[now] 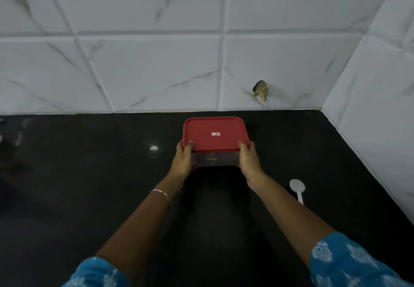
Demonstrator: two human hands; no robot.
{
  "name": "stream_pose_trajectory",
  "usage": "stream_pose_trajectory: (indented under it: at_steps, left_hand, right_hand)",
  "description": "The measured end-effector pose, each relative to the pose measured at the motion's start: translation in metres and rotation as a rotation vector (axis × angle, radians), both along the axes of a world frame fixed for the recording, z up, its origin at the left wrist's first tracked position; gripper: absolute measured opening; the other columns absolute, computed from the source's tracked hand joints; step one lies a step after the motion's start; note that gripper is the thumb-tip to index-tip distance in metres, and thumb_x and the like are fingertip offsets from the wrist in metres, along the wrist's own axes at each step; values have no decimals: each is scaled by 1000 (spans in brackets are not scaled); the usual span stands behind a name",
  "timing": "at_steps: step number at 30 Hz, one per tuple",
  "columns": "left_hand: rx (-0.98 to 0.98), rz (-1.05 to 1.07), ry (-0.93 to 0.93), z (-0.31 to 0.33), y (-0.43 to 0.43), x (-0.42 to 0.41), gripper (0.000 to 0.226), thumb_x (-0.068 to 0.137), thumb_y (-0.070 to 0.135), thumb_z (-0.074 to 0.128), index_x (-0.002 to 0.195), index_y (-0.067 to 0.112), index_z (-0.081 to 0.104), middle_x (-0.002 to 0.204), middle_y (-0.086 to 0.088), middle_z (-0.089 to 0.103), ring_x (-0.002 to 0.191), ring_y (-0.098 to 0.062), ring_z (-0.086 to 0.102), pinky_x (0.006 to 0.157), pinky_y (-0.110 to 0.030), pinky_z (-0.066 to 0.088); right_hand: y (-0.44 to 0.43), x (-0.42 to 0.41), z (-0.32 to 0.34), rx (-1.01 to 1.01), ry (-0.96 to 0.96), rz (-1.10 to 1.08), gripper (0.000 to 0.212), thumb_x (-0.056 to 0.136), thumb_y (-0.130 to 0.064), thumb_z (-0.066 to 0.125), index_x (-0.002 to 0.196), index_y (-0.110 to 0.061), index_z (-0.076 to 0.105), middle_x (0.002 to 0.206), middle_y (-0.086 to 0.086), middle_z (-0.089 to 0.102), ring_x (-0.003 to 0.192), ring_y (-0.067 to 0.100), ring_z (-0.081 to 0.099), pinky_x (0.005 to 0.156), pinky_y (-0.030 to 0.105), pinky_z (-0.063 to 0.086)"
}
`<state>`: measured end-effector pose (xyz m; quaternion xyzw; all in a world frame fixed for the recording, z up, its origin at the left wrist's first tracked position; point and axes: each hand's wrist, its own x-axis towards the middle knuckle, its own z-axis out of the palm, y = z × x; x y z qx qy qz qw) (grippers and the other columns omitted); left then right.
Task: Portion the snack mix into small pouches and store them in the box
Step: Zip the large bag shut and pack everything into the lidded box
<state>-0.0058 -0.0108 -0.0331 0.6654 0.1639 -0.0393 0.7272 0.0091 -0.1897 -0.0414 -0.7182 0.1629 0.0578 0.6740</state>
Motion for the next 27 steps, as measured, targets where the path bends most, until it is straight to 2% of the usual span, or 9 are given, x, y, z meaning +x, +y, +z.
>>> stream_pose_trajectory:
  at_steps: [4, 9, 14, 16, 19, 21, 23, 25, 27]
  left_hand:
    - [8, 16, 9, -1, 6, 17, 45, 103, 34, 36, 145, 20, 31, 122, -2, 50, 94, -12, 58, 70, -32, 53]
    - [64, -21, 15, -10, 10, 23, 48, 103, 38, 35, 146, 19, 27, 133, -6, 48, 106, -20, 56, 70, -28, 52]
    - [55, -31, -3, -9, 9, 24, 52, 101, 44, 37, 146, 20, 28, 129, -2, 50, 95, -9, 58, 71, -27, 53]
    - [54, -13, -5, -11, 10, 23, 64, 96, 55, 39, 149, 21, 24, 132, -1, 49, 102, -12, 59, 80, -32, 54]
    - [112, 79, 51, -23, 10, 16, 98, 72, 87, 36, 149, 29, 16, 144, -9, 44, 124, -26, 52, 102, -47, 46]
    - [135, 252, 54, -28, 0, 2, 89, 79, 78, 37, 144, 19, 23, 138, -12, 48, 122, -28, 53, 102, -47, 46]
    - [226, 419, -31, -29, -13, -18, 63, 96, 53, 42, 136, 5, 34, 130, -11, 50, 115, -23, 53, 99, -37, 46]
    - [356, 410, -107, -35, -24, -36, 45, 99, 37, 46, 128, 4, 41, 123, -9, 49, 110, -21, 53, 92, -33, 45]
    - [467, 272, -178, -42, -35, -46, 27, 98, 30, 50, 115, 9, 46, 112, -6, 51, 103, -22, 55, 86, -36, 47]
  right_hand:
    - [8, 20, 2, -54, -1, 15, 42, 98, -43, 35, 137, -29, 39, 116, 4, 61, 103, 23, 60, 98, 47, 47]
    - [8, 19, -2, -167, -22, 31, 44, 102, -43, 31, 140, -23, 36, 112, 2, 57, 97, 19, 57, 85, 35, 45]
    - [6, 21, -6, -163, -18, 54, 50, 100, -50, 30, 143, -25, 32, 123, 4, 57, 106, 22, 57, 96, 40, 47]
    - [4, 21, -2, -123, 13, 89, 53, 99, -54, 31, 145, -26, 28, 129, 4, 55, 112, 22, 56, 101, 42, 45]
    - [-3, 12, 6, -142, -10, 84, 61, 99, -55, 34, 148, -20, 25, 134, 3, 51, 120, 21, 52, 101, 37, 42]
    - [-12, -4, 7, -216, -67, 1, 57, 100, -48, 39, 145, -16, 32, 129, 1, 53, 117, 17, 53, 94, 30, 42]
    - [-25, -21, 2, -306, -141, -94, 45, 99, -33, 50, 138, -13, 42, 127, 2, 57, 116, 16, 56, 91, 26, 44]
    - [-42, -40, -6, -381, -202, -162, 37, 95, -16, 58, 130, -11, 50, 122, 3, 60, 111, 15, 60, 92, 24, 47]
    - [-62, -59, -12, -463, -248, -244, 28, 90, -10, 63, 117, -13, 56, 111, 2, 63, 100, 14, 62, 87, 25, 51]
